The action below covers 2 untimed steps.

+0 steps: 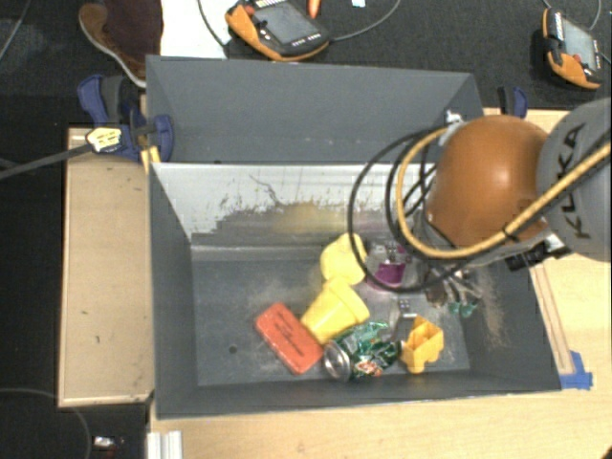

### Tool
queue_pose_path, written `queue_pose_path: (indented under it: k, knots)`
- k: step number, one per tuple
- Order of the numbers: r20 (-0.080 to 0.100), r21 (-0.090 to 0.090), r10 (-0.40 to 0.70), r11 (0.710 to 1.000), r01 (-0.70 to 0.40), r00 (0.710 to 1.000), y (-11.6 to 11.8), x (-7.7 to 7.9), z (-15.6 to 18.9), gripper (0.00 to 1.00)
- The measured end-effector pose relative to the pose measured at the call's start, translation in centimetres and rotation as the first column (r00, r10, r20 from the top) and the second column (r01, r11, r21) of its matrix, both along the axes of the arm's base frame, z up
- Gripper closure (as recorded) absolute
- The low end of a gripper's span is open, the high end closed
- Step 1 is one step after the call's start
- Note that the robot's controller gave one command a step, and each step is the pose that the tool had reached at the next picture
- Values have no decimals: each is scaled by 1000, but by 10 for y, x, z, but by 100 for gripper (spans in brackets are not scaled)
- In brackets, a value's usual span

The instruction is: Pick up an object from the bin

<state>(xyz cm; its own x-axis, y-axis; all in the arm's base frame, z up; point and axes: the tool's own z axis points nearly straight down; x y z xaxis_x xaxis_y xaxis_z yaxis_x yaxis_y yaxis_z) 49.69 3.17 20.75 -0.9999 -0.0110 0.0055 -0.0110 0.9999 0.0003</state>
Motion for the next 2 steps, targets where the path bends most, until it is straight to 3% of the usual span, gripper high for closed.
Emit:
queue_pose_path:
  k: [1, 2]
  knots:
    - [8, 1, -2, 1000, 2, 1000, 0, 2, 4, 0]
    - [12, 1, 109, 994, -109, 994, -9, 11, -130, 0]
